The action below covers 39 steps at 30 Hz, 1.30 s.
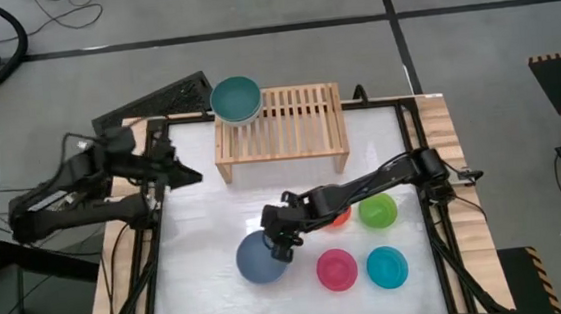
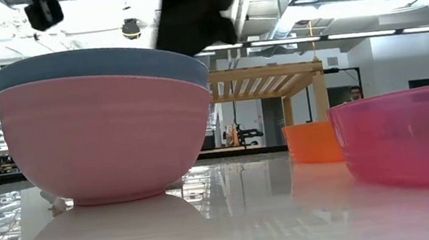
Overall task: Place and stack bowls onto a shelf
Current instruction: Stack the large blue bowl on top of the large green bowl
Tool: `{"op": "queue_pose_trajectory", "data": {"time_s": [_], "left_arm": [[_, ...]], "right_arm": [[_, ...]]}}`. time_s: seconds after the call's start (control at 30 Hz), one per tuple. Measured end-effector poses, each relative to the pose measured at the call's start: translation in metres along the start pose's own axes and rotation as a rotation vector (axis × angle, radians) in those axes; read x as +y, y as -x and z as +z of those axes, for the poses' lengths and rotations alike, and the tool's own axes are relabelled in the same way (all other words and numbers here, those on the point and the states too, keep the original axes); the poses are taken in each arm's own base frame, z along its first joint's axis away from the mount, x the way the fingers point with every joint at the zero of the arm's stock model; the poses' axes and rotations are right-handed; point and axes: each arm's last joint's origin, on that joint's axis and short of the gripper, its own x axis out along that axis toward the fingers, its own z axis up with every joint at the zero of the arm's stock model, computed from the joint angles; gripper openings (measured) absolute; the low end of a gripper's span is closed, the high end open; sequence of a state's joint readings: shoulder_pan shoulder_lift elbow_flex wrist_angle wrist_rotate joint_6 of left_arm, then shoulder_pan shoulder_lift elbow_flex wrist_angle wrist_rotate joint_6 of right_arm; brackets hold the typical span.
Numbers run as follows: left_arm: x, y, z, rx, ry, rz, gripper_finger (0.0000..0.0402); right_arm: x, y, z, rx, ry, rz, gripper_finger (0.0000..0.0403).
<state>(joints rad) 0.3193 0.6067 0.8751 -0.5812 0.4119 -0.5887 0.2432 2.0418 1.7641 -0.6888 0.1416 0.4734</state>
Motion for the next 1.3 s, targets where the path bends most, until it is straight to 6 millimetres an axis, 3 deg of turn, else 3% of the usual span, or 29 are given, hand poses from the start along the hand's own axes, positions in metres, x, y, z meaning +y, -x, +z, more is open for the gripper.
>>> {"op": "queue_pose_trajectory", "data": {"time_s": [0.37,0.6,0.97,1.07,1.2,1.3], "left_arm": [[-0.002,-0.038,-0.055,0.04,-0.048,0.039,0.0022],[-0.008,-0.043,-0.078,0.026,-0.034,0.052,0.002],[-0.014,-0.043,-0.086,-0.004,-0.044,0.094,0.002],[-0.015,-0.044,-0.088,0.0,-0.037,0.1,0.002],[-0.015,-0.047,-0.089,0.005,-0.03,0.11,0.002],[-0.015,-0.048,-0.09,0.009,-0.022,0.117,0.002]], "right_arm": [[-0.003,-0.004,-0.002,0.022,0.012,-0.03,0.0168],[-0.001,-0.021,-0.009,0.066,0.015,-0.021,0.0168],[-0.001,-0.032,-0.017,0.125,0.02,-0.023,0.0129],[0.0,-0.031,-0.018,0.128,0.02,-0.024,0.0099],[-0.001,-0.029,-0.018,0.14,0.022,-0.017,0.0029],[0.0,-0.027,-0.016,0.142,0.015,-0.009,0.0029]]}}
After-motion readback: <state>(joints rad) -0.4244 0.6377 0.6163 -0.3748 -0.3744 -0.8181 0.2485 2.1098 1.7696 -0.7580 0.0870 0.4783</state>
